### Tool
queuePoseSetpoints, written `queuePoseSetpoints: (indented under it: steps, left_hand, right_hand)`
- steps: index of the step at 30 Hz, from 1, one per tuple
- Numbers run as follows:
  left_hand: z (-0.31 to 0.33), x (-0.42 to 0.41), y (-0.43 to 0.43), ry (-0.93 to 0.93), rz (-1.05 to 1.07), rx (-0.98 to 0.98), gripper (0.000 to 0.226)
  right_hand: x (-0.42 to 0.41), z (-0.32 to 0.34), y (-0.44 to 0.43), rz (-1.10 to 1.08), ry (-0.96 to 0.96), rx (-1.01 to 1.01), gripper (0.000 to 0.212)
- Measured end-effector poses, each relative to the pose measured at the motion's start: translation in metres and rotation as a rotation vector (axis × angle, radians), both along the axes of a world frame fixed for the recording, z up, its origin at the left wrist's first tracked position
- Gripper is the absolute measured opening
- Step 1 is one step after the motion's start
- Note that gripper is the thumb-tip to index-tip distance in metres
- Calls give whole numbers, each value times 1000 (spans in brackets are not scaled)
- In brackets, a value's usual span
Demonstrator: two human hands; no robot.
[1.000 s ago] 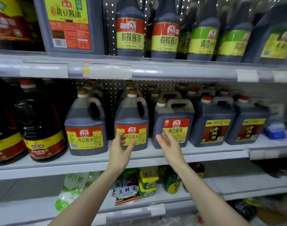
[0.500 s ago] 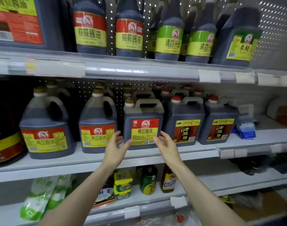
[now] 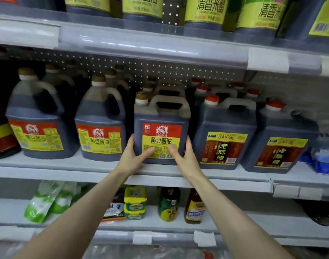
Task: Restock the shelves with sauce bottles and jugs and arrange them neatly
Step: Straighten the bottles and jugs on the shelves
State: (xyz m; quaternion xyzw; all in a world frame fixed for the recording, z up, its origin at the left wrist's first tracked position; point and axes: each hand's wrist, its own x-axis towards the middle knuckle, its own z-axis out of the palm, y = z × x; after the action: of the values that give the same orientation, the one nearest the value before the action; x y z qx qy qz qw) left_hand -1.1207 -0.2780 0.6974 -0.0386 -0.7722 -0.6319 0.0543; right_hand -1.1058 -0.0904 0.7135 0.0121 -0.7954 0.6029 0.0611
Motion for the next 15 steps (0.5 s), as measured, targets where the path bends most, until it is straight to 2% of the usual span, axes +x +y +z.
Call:
queuePoseSetpoints:
  steps: [10, 15]
  left_hand:
    - [-11, -15, -1, 61, -13, -25, 113]
    - [-15, -15, -1, 116, -13, -73, 86]
  right_hand:
    - [-18, -17, 1, -28, 70, -16, 69]
    - [-21, -25, -1, -39, 116, -11, 67]
